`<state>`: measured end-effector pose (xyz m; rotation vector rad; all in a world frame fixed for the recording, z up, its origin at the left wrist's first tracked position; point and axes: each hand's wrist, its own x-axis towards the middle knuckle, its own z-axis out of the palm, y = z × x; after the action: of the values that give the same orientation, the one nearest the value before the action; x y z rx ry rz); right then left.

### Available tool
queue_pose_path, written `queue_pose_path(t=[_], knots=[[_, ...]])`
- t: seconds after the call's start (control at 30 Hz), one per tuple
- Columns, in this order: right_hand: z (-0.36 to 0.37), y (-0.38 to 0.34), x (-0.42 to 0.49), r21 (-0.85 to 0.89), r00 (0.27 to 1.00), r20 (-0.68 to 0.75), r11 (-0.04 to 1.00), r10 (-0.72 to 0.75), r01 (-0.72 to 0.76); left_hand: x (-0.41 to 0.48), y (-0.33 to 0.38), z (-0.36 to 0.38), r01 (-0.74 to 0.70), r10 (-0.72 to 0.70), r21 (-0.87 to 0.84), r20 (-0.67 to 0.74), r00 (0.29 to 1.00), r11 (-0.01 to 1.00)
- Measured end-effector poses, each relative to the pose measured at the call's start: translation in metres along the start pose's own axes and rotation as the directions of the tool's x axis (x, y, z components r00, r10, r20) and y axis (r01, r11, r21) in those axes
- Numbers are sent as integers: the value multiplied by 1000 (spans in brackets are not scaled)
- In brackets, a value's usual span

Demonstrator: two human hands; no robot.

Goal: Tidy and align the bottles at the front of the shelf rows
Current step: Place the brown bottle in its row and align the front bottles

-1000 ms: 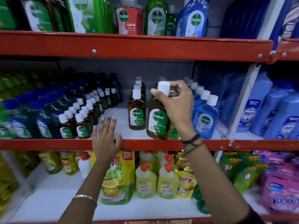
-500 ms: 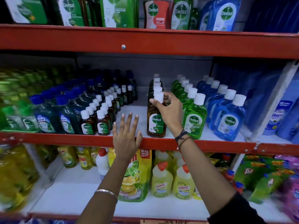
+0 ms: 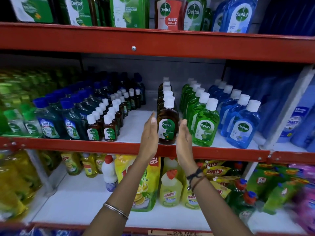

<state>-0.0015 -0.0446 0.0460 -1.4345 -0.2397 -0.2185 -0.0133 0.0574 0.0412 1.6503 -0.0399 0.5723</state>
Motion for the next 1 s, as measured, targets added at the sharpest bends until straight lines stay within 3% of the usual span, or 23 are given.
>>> queue_pose_path(t=[0.17, 0.37, 0.5, 0.6, 0.67, 0.73, 0.87, 1.0], knots=[[-3, -3, 7, 101, 998, 26, 993, 57, -60, -1, 0, 4, 34, -36, -83, -16, 999, 996], [-9, 0, 8, 54, 999, 39, 998, 31, -33, -2, 1, 6, 10, -14, -71, -48, 999, 997], [-30, 4, -4, 10, 976, -96, 981, -194, 196, -18, 5, 20, -175, 177, 29, -227, 958, 984], [-58, 6, -12, -36, 891, -264, 927, -369, 373, -30, 9, 44, -298, 296, 13, -138, 945, 955], [-75, 7, -7, -63, 872, -325, 929, -365, 366, -29, 12, 65, -228, 229, -27, 16, 973, 973], [-87, 6, 1, -40, 905, -323, 960, -276, 279, -22, 13, 84, -94, 100, -56, 116, 988, 994], [-101, -4, 9, -11, 967, -198, 986, -163, 164, -5, 16, 112, 78, -59, -124, 151, 987, 989], [-112, -5, 16, 56, 991, -105, 994, -87, 93, 2, 16, 118, 122, -103, -104, 171, 980, 987]])
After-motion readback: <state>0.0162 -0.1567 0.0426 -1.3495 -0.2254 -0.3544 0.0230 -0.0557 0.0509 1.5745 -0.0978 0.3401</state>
